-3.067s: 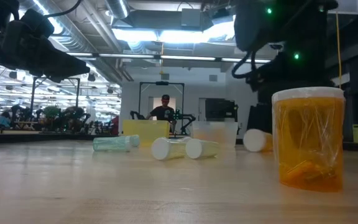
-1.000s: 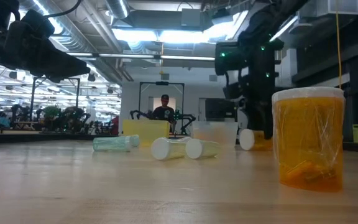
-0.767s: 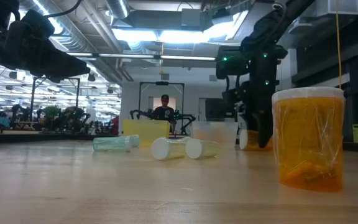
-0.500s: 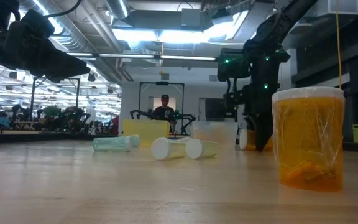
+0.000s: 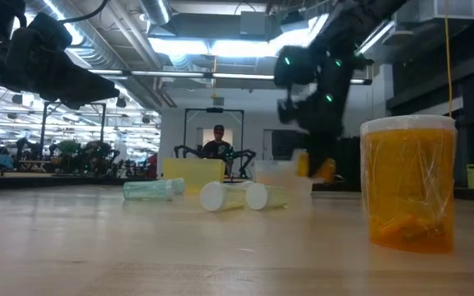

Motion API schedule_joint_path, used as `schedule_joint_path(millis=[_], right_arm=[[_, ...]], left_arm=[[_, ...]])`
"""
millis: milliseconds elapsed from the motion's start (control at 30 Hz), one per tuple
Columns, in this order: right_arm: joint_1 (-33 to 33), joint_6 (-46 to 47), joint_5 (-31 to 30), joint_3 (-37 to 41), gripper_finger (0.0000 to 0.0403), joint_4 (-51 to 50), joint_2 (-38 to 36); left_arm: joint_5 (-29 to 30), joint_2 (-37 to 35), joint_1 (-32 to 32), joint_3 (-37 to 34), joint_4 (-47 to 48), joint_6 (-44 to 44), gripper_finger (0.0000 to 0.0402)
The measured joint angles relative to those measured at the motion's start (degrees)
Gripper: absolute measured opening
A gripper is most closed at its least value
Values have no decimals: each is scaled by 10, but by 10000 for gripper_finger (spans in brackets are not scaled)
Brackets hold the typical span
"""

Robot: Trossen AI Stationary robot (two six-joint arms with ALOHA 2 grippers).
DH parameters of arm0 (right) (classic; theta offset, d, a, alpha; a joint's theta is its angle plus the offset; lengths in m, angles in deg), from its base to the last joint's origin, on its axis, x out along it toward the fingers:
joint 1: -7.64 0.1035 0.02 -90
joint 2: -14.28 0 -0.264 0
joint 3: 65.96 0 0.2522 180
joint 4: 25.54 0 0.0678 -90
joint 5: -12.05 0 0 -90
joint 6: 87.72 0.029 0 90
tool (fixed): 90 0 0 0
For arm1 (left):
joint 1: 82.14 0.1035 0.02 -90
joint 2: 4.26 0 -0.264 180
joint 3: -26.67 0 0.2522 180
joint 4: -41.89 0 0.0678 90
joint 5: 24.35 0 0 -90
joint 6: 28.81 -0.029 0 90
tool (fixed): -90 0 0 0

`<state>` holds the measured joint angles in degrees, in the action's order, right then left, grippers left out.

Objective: Pick and place medicine bottles into bin by pill shape (circle, oval)
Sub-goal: Put the orange capsule bottle into the transparent bin

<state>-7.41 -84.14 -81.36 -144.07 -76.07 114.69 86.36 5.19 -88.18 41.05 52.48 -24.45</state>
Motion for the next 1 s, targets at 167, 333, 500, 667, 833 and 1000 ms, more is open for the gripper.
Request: schedule_joint_path(millis=[167, 333, 500, 667, 833, 1000], right_arm=[[-9, -50, -94, -82, 181, 3, 0], [-48, -57, -159, -128, 181, 25, 0], [-75, -37, -120, -131, 191, 45, -1], [-92, -23, -120, -131, 234, 38, -1], [-93, -17, -96, -131, 266, 26, -1], [-82, 23, -10, -137, 271, -59, -1]], left_arm=[[0, 0, 0, 0, 0, 0, 149], [0, 0, 0, 0, 0, 0, 149], [0, 0, 0, 0, 0, 0, 149], [0, 0, 0, 0, 0, 0, 149], [0, 0, 0, 0, 0, 0, 149], [0, 0, 0, 0, 0, 0, 149]])
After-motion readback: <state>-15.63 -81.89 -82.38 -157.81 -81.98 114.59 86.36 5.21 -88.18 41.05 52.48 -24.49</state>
